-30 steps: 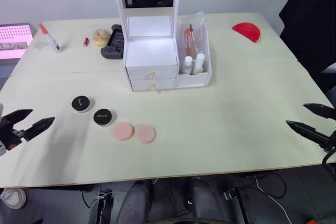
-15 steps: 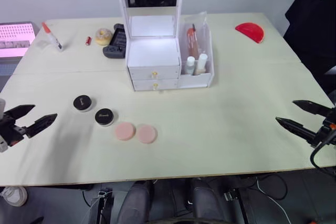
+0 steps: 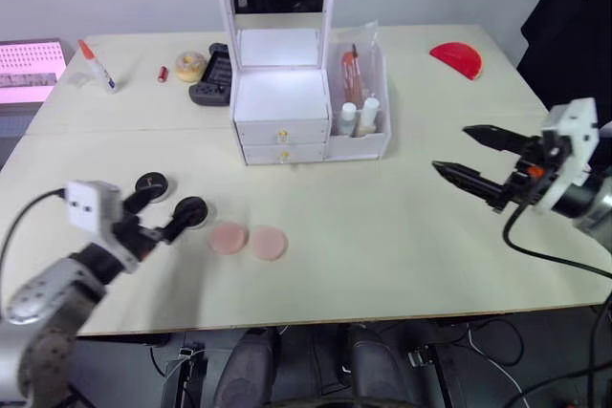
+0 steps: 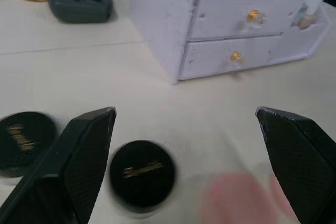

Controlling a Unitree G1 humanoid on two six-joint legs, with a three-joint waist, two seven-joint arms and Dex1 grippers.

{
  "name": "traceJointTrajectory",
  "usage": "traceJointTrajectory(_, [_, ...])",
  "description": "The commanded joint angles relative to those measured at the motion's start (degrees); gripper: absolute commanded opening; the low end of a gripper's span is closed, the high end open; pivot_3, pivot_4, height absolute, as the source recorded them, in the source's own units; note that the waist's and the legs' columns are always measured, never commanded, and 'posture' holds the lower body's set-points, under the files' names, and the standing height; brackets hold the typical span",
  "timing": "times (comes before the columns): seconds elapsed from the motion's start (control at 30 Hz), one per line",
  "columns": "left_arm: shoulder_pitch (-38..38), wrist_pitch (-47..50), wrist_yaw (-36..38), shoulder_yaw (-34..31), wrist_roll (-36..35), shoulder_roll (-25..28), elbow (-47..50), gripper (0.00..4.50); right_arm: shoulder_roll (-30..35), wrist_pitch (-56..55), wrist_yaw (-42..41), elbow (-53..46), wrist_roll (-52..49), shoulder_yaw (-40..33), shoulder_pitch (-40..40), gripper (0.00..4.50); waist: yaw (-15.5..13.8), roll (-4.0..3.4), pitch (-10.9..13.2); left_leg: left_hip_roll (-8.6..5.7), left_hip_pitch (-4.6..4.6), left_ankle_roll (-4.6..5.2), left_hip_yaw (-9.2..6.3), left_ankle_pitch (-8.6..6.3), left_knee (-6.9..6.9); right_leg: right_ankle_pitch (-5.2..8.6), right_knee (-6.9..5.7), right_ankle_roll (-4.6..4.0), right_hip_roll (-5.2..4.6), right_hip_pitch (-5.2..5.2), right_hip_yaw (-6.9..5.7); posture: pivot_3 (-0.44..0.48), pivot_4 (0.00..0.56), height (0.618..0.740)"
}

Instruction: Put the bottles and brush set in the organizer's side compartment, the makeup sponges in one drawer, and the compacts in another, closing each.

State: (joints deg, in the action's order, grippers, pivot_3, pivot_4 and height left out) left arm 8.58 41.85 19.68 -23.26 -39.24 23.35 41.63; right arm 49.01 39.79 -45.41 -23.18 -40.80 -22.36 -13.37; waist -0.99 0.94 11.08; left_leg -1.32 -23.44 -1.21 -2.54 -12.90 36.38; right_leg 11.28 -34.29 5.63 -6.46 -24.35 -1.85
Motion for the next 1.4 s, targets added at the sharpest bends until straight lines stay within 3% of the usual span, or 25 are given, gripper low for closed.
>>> traceJointTrajectory(0.03, [-2.71, 0.73, -11.92, 12.79, 6.82, -5.71, 7.74, 4.5, -0.9, -0.3, 1.46, 0.9, 0.05, 2.38, -4.58, 4.43, 0.02, 0.02, -0.01, -0.01, 0.01, 0.0, 0.0, 0.0, 0.12, -0.03, 0.0, 0.03, 0.01, 0.07, 0.0, 0.0, 0.15, 0.737])
traceJointTrajectory(0.23, [-8.75, -2.15, -23.67, 34.07, 24.08, -12.67, 2.29, 4.5, -0.87, -0.93, 0.21, 3.55, 2.16, 8.19, -8.01, 4.43, 0.08, 0.01, -0.02, -0.12, -0.02, 0.4, -0.03, -0.23, 0.6, -0.05, -0.03, 0.03, 0.18, 0.3, -0.01, 0.0, 0.15, 0.737])
traceJointTrajectory(0.33, [-12.42, -5.99, -24.76, 40.74, 29.8, -15.2, -3.14, 4.5, -0.85, -0.97, -0.58, 3.81, 3.04, 10.86, -8.95, 4.43, 0.09, 0.0, -0.02, -0.13, -0.03, 0.42, -0.02, -0.25, 0.63, -0.05, -0.03, 0.03, 0.2, 0.29, -0.01, 0.0, 0.15, 0.737])
traceJointTrajectory(0.5, [-18.98, -12.92, -32.19, 40.24, 37.53, -23.3, -14.59, 4.5, -2.08, -0.42, -0.83, 4.29, 2.68, 12.9, -11.46, 4.43, 0.09, 0.0, -0.02, -0.11, -0.06, 0.49, -0.02, -0.29, 0.64, -0.05, -0.01, 0.04, 0.22, 0.26, -0.01, 0.0, 0.15, 0.737])
traceJointTrajectory(0.67, [-24.61, -17.17, -33.49, 39.91, 42.03, -26.19, -23.67, 4.5, -2.68, -1.43, -1.94, 5.89, 3.55, 13.12, -11.77, 4.43, 0.04, 0.01, -0.02, -0.12, -0.07, 0.54, -0.01, -0.32, 0.65, -0.04, 0.0, 0.07, 0.23, 0.27, -0.01, 0.0, 0.15, 0.737])
traceJointTrajectory(1.0, [-30.77, -22.56, -32.04, 36.47, 43.61, -28.46, -33.32, 4.5, -3.89, -2.35, -1.14, 5.53, 4.78, 13.56, -10.97, 4.43, 0.02, 0.01, -0.02, -0.12, -0.09, 0.54, -0.02, -0.31, 0.72, -0.07, -0.02, 0.11, 0.23, 0.27, -0.01, 0.0, 0.15, 0.737])
traceJointTrajectory(1.4, [-31.63, -23.68, -30.86, 34.71, 44.5, -29.58, -35.68, 4.5, -4.29, -2.19, -0.31, 4.38, 5.23, 13.11, -9.99, 4.43, -0.23, 0.01, -0.02, -0.12, -0.09, 0.54, -0.02, -0.31, 0.76, -0.1, -0.03, 0.15, 0.23, 0.29, -0.01, 0.0, 0.15, 0.737])
